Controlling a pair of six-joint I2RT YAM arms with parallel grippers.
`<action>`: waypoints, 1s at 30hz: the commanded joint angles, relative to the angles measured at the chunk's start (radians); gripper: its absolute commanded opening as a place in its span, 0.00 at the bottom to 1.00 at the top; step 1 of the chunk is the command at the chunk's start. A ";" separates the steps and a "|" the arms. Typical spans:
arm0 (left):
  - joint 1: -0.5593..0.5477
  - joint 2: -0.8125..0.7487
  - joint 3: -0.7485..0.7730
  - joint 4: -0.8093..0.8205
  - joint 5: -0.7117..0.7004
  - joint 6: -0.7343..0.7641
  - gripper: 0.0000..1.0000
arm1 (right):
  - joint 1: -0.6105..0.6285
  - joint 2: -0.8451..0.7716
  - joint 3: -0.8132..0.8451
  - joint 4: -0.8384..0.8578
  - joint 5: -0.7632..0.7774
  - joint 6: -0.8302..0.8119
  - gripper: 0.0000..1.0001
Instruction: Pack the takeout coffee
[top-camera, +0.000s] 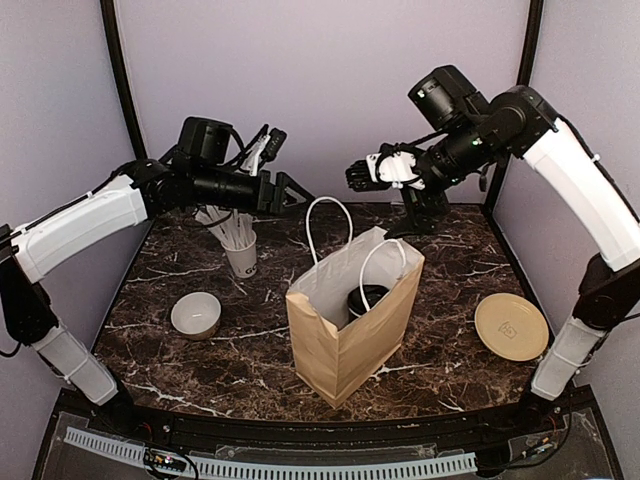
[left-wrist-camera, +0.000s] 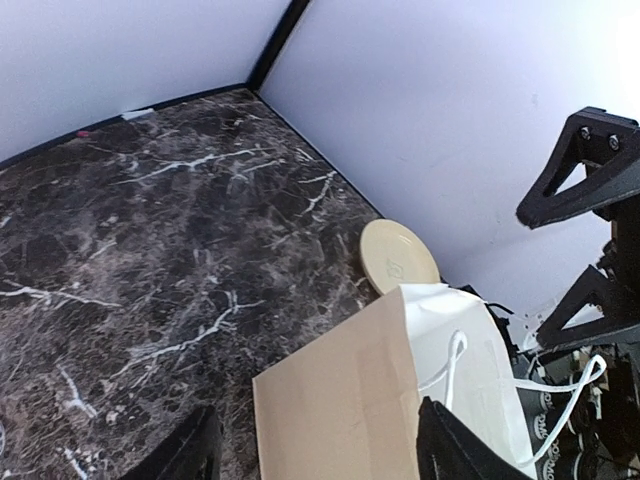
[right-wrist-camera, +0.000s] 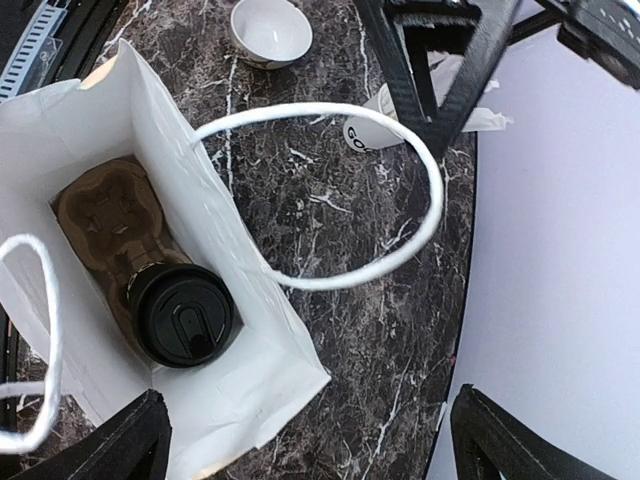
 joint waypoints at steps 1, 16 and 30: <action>0.001 -0.117 0.025 -0.072 -0.155 0.069 0.70 | -0.094 -0.055 -0.015 0.042 -0.065 0.030 0.99; -0.058 0.002 0.056 -0.088 0.028 0.082 0.64 | -0.318 -0.121 -0.229 0.357 -0.031 0.179 0.99; -0.058 0.161 0.372 -0.199 0.095 0.263 0.00 | -0.460 -0.135 -0.348 0.549 0.002 0.276 0.99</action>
